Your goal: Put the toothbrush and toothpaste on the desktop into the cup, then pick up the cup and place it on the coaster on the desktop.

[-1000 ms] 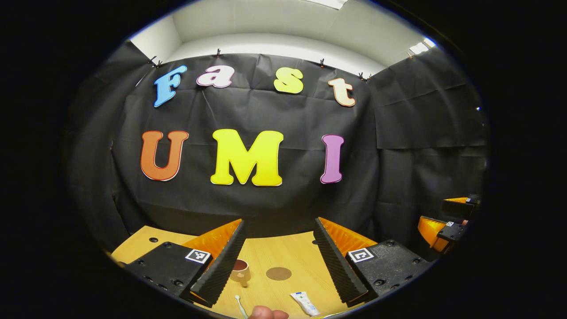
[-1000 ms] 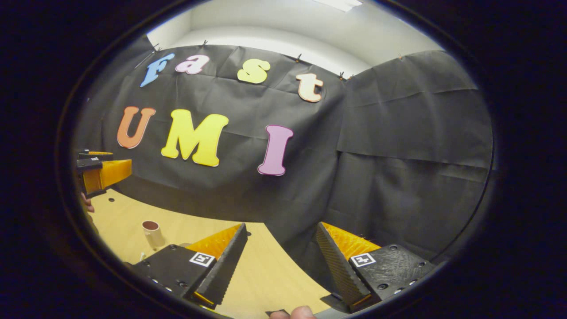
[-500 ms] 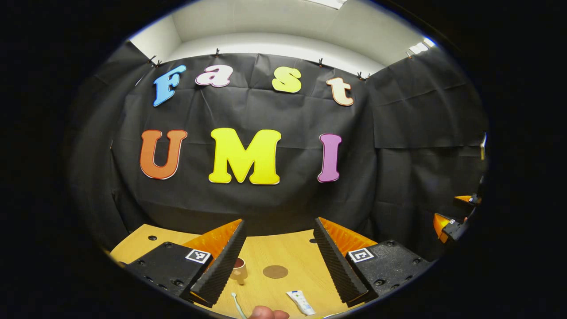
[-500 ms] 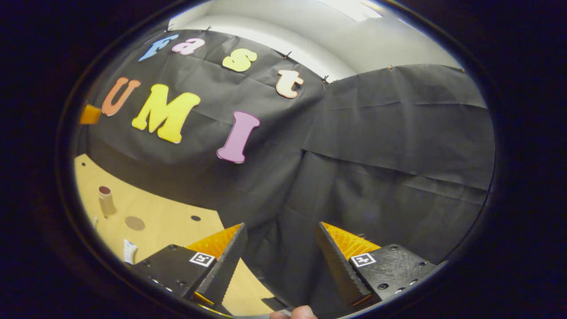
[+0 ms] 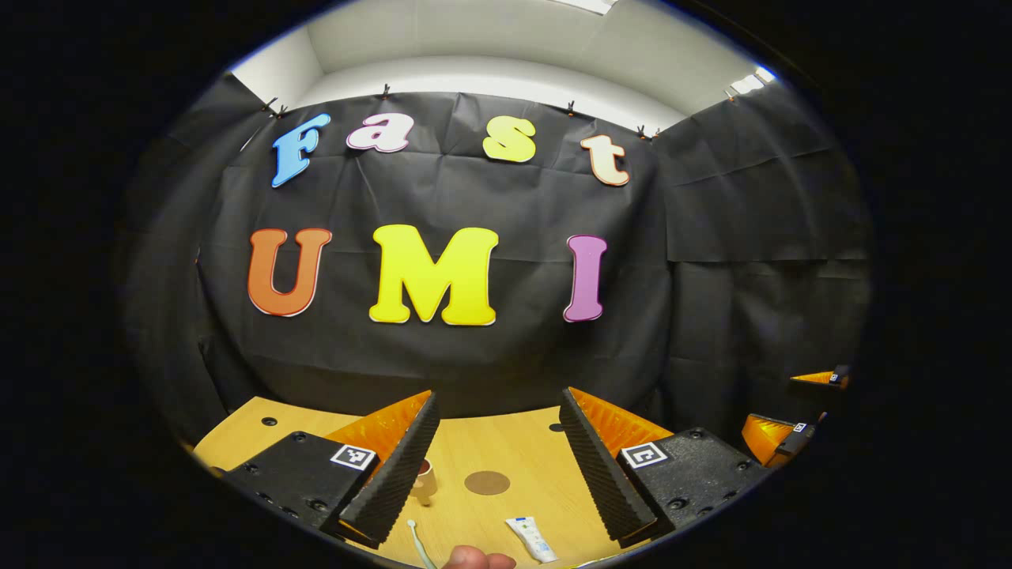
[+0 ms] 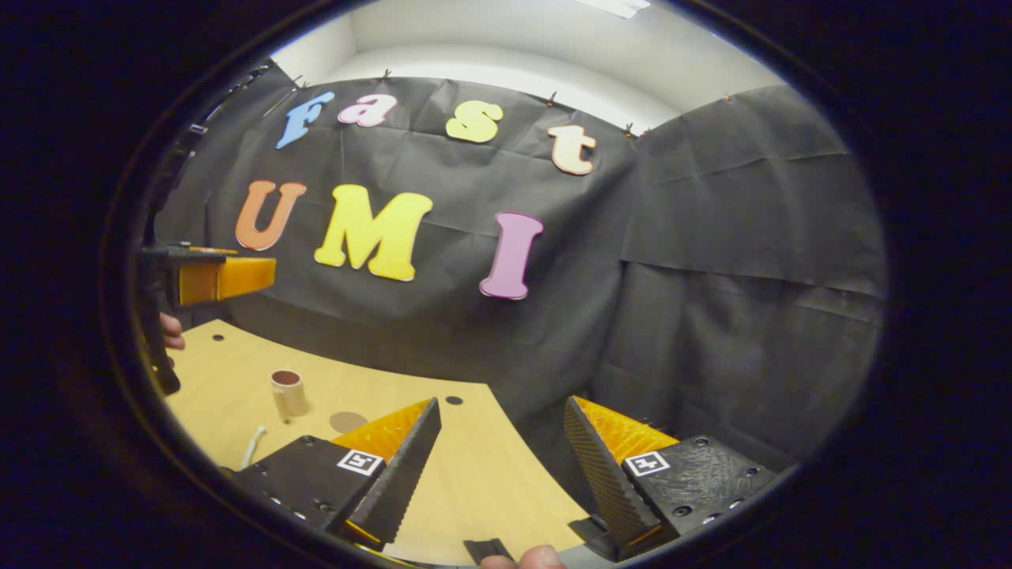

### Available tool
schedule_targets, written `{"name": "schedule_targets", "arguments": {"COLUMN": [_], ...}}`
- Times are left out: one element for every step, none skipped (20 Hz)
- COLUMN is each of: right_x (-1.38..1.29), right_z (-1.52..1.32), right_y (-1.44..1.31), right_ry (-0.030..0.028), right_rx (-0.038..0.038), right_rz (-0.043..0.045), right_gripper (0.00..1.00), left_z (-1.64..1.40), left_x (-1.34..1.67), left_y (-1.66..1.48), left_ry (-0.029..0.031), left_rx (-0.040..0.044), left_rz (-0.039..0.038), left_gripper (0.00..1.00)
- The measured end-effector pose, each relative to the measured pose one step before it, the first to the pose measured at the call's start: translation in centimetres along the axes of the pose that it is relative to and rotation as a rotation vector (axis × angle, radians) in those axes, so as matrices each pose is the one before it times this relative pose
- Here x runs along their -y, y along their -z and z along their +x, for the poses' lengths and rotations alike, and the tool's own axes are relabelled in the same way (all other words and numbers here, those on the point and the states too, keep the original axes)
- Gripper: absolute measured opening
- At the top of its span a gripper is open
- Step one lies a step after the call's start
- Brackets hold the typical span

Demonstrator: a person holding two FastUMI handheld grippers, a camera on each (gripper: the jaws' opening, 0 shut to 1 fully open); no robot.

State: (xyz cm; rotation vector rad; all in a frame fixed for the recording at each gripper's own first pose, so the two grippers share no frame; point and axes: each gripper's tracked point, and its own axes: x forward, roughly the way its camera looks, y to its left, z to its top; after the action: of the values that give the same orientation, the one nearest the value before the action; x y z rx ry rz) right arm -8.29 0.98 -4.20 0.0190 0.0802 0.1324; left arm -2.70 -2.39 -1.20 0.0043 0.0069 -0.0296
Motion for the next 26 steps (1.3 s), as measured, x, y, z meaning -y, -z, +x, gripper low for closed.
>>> {"name": "schedule_targets", "arguments": {"right_x": [-1.575,-1.169,-1.044,-0.792,-1.035,-1.254,-0.888,-0.817,-1.128,-0.720,-0.257,-0.192,-0.374,-0.793,-0.922,-0.654,-0.534,-0.491,-0.460,-0.428,-0.367,-0.148,-0.336,-0.218,-0.291,-0.372], "right_z": [0.315,0.486,0.365,0.303,0.279,0.440,0.442,0.400,0.363,0.447,0.359,0.258,0.429,0.450,0.552,0.697,0.640,0.501,0.609,0.714,0.600,0.672,0.767,0.338,0.381,0.352], "right_y": [-0.487,-0.291,-0.317,-0.314,-0.348,0.038,0.149,-0.108,0.021,0.551,0.545,0.707,0.865,1.299,1.474,1.249,0.985,1.039,1.205,1.384,1.085,1.005,0.666,0.612,0.728,0.745], "right_ry": [-0.02935,-0.02328,-0.01265,-0.00938,-0.01471,-0.02070,-0.01145,-0.01738,-0.02501,-0.00798,0.00120,0.00398,-0.00436,-0.01771,-0.02683,-0.02113,-0.01663,-0.01749,-0.01638,-0.01599,-0.01108,-0.00673,-0.00973,-0.00829,-0.01134,-0.00989], "right_rx": [0.00381,0.00340,0.00272,0.00550,0.00584,-0.00720,-0.01039,-0.00361,-0.00890,-0.01578,-0.02029,-0.02221,-0.02908,-0.04232,-0.05366,-0.04474,-0.03446,-0.03439,-0.04187,-0.04112,-0.04019,-0.03515,-0.02945,-0.03133,-0.02874,-0.02793], "right_rz": [0.01243,0.00271,-0.00303,0.00304,0.00942,-0.00404,-0.01093,-0.00245,0.00267,-0.00002,0.00173,0.00311,0.00427,0.00086,-0.01497,-0.03074,-0.02318,-0.00850,-0.00406,-0.00562,-0.00931,-0.00478,-0.00152,0.00100,0.00228,-0.00281], "right_gripper": [0.98,0.98,0.95,0.98,0.95,0.98,0.95,0.95,0.93,0.95,0.95,0.95,0.95,0.98,0.95,0.95,0.95,0.95,0.95,0.95,0.95,0.95,0.95,0.98,0.98,0.95], "left_z": [-0.259,-0.269,-0.131,0.065,0.136,0.030,0.142,0.116,0.244,0.398,0.261,0.284,0.342,0.292,0.173,0.054,-0.155,-0.049,0.103,0.111,0.075,0.129,0.389,0.222,0.044,0.344], "left_x": [-0.803,-1.077,-0.783,-0.531,-0.538,-0.653,-0.581,-0.469,-0.341,-0.376,-0.430,-0.634,-0.516,-0.481,-0.310,-0.394,-0.509,-0.591,-0.680,-0.556,-0.157,-0.194,-0.210,0.061,0.057,0.028], "left_y": [0.308,0.357,0.443,0.612,0.694,0.814,0.512,0.897,0.934,0.700,0.831,0.956,0.989,1.120,1.225,1.232,0.915,0.832,0.973,1.017,1.101,1.236,1.116,1.260,1.195,1.136], "left_ry": [-0.01709,-0.01912,-0.01567,-0.00814,-0.00760,-0.00753,-0.00490,-0.00238,0.00096,0.00139,-0.00316,-0.00972,-0.00699,-0.00660,-0.00473,-0.00277,-0.00690,-0.00597,-0.00848,-0.00525,-0.00039,-0.00239,-0.00147,-0.00038,-0.00184,-0.00463], "left_rx": [-0.00817,-0.00600,-0.00668,-0.01182,-0.01811,-0.01674,-0.01516,-0.02063,-0.02403,-0.02428,-0.02271,-0.02180,-0.02722,-0.03210,-0.04032,-0.03718,-0.03221,-0.02509,-0.02766,-0.03147,-0.03129,-0.03365,-0.03883,-0.04142,-0.04163,-0.03560], "left_rz": [0.00372,0.00625,0.00261,-0.00109,-0.00102,-0.00212,-0.00709,-0.01124,-0.00979,-0.00303,0.00295,-0.00113,-0.00880,-0.00788,-0.00508,0.00019,0.00560,0.00521,0.00422,0.00093,-0.01014,-0.01862,-0.02081,-0.01917,-0.01520,-0.01236], "left_gripper": [0.97,0.97,0.97,0.97,0.97,0.97,0.96,0.97,0.97,0.97,0.97,0.97,0.97,0.97,0.97,0.97,0.97,0.98,0.97,0.98,0.97,0.98,0.97,0.98,0.98,0.98]}}
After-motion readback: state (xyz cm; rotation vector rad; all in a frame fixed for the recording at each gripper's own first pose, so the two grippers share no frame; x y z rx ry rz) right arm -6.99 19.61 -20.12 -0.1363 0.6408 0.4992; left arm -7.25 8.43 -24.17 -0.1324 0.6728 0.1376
